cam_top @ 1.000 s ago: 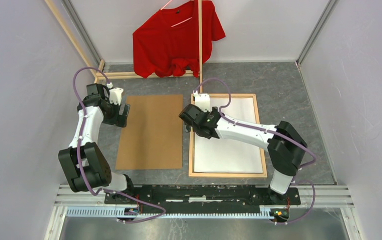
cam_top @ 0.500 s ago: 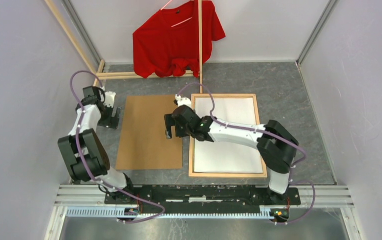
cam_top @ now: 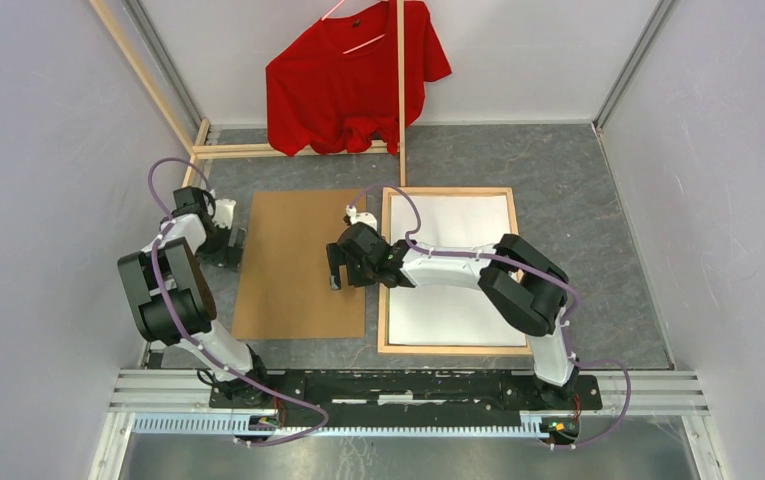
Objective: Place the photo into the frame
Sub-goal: Turn over the photo frame item at the center of the board.
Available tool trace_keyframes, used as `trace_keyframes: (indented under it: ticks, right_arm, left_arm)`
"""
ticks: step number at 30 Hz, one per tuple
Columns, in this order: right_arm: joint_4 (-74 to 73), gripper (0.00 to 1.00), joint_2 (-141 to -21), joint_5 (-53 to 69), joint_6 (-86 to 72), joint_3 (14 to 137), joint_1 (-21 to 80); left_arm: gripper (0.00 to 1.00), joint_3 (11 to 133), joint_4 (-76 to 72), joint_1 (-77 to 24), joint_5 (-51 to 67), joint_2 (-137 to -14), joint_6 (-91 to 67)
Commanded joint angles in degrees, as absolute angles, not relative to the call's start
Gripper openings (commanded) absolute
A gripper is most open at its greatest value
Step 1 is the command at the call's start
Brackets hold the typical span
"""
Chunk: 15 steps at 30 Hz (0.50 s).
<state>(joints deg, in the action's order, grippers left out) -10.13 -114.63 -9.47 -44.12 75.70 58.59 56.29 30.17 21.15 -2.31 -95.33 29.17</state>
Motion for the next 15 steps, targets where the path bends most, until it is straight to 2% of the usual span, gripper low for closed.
trace_keyframes:
  ticks: [1,9,15]
  right_arm:
    - [-9.2,0.98,-116.2,-9.9,-46.4,77.4,58.2]
    - [-3.3,0.98,-116.1,-3.6,-50.8,75.2,57.9]
    - [9.6,0.98,-109.0,3.3,-56.2,69.8,57.1]
  left_arm:
    - [0.99,55.2,28.7,20.9,2.1,-97.1,29.1]
    - [0.97,53.5,29.1,18.7,5.0,-98.8,28.7]
    - [0.94,53.4,30.6,16.2,7.1,-99.5,28.2]
